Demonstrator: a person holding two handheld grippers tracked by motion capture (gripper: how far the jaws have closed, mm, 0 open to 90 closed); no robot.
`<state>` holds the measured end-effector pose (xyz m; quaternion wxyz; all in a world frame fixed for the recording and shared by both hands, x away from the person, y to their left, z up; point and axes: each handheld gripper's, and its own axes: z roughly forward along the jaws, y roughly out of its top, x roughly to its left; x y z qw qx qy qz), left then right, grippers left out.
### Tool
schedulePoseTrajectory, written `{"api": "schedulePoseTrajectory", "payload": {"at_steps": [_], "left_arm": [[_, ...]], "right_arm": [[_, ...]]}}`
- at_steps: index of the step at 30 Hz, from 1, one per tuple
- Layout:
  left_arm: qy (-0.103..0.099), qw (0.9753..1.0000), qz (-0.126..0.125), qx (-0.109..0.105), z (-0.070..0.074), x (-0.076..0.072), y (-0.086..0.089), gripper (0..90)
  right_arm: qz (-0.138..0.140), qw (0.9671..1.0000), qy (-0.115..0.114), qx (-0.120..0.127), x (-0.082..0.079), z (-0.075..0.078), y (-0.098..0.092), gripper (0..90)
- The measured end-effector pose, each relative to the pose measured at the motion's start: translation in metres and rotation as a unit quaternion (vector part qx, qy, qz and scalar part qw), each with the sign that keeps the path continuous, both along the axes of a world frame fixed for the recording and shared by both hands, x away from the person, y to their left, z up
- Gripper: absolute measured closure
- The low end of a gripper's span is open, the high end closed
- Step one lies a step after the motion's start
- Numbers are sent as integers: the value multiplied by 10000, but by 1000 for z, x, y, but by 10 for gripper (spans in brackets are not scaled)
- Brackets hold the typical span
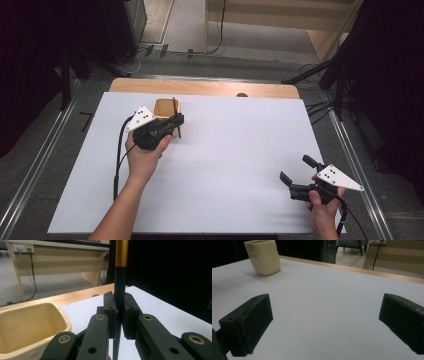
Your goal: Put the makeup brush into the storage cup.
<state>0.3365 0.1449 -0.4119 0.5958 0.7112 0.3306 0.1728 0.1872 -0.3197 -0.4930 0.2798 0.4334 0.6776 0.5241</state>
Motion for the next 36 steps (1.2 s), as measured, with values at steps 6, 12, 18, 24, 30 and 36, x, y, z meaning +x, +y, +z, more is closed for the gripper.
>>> {"api": "schedulePoseTrajectory", "payload": {"at_steps": [6,12,18,24,30,36], "left_arm": [[-37,9999,138,-56,4,5,11,842],[-105,9997,235,-34,11,10,17,842],[-145,9995,285,-77,16,15,20,842],[-189,9993,323,-66,22,22,20,842],[-234,9988,409,-157,30,29,22,842],[-300,9985,441,-124,37,36,18,843]], "right_arm": [[68,9999,25,-86,-10,-6,-1,0],[6,10000,37,2,-12,-7,-6,0],[11,10000,36,49,-12,-9,-6,0],[13,10000,52,55,-12,-10,-7,0],[23,10000,65,60,-11,-11,-6,0],[18,10000,75,58,-11,-11,-7,0]]}}
